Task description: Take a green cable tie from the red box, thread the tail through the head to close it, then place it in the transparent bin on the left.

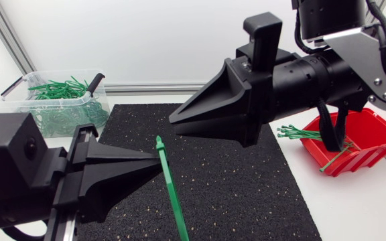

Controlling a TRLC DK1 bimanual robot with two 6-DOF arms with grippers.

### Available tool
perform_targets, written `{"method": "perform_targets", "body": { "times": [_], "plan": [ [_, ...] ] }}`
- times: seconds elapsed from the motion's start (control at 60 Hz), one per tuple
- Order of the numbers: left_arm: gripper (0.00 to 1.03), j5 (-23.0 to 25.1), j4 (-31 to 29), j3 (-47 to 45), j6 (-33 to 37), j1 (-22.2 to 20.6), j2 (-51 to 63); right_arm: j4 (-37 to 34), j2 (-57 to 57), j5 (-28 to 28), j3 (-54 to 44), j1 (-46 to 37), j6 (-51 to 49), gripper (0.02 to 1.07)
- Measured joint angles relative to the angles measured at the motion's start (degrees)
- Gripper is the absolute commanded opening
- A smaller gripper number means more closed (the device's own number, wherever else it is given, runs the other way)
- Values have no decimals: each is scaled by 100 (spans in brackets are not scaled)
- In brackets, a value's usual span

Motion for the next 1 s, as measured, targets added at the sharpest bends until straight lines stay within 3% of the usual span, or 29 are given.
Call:
{"method": "perform_targets", "body": {
  "times": [0.467,1.0],
  "plan": [
    [4,-223,-39,15,426,-155,291,-409,208,0,-2,188,-573,32],
    [4,-973,-87,46,1222,-531,437,-944,229,-52,-2,57,-1355,32]
  ]
}}
